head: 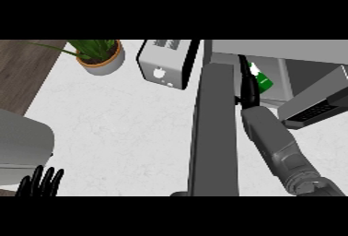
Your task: Pick up the milk, place it into the microwave and close the microwave
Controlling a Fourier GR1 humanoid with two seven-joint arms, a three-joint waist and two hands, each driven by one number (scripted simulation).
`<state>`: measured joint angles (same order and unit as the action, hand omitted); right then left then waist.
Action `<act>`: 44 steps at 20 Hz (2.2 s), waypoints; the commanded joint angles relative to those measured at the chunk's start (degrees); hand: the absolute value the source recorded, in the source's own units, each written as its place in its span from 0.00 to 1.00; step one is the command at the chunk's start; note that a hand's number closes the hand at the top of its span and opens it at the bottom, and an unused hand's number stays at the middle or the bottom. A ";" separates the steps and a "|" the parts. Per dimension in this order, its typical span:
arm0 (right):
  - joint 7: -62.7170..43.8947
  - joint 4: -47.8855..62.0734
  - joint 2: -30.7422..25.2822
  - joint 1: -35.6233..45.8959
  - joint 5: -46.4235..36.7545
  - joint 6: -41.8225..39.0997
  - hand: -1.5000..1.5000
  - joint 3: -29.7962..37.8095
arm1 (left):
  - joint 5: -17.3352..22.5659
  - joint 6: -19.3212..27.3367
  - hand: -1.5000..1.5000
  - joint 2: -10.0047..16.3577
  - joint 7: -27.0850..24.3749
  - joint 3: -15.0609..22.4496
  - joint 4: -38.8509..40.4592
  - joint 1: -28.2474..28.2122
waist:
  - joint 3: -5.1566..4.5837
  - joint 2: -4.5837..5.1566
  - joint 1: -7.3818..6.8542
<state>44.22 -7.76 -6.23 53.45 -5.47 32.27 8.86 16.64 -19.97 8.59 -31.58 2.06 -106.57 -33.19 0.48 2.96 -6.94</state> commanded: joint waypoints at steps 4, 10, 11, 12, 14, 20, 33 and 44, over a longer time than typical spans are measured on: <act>8.68 -0.17 2.10 -6.44 3.61 -10.11 0.00 3.40 | -0.32 -0.12 0.00 -0.08 0.49 0.72 -1.91 -1.92 | -0.12 -0.81 1.93; 13.84 0.14 1.74 -10.40 4.68 -14.26 0.00 4.80 | -0.96 0.31 0.00 -1.01 0.07 1.19 -2.87 -4.24 | -0.20 -1.41 3.03; 14.35 0.21 1.83 -10.95 4.64 -14.84 0.00 4.80 | -1.91 0.99 0.00 -1.90 -0.80 1.27 -0.97 -2.93 | -0.26 -1.60 3.60; 16.46 -0.70 3.09 -11.74 4.99 -13.75 0.00 5.17 | -0.40 -0.27 0.00 -0.37 0.35 0.47 -2.74 -5.52 | -0.27 -1.84 3.81; 16.72 -0.55 3.20 -12.78 5.08 -15.63 0.00 5.22 | 2.82 -1.64 0.00 1.75 2.25 -2.06 -4.79 -5.93 | -0.31 -2.10 4.37; 21.78 -1.94 3.22 -19.62 4.41 -24.48 0.00 3.87 | -1.02 0.46 0.00 -0.31 3.61 0.75 -5.50 -6.68 | -0.37 -2.59 5.62; 18.48 -15.08 -4.72 -32.62 6.39 -34.53 0.00 2.45 | -5.58 -0.99 0.00 -0.92 6.44 5.66 -1.80 -1.87 | -0.54 -3.25 7.67; 17.67 -25.41 -8.99 -47.22 10.24 -39.78 0.00 3.38 | -22.65 2.21 1.00 -4.21 6.66 16.47 9.86 11.80 | -0.52 -3.09 7.77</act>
<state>58.85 -30.74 -13.67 11.53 2.91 -2.94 11.37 -0.86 -19.34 5.95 -23.86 15.74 -100.82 -25.91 -0.05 -0.17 0.75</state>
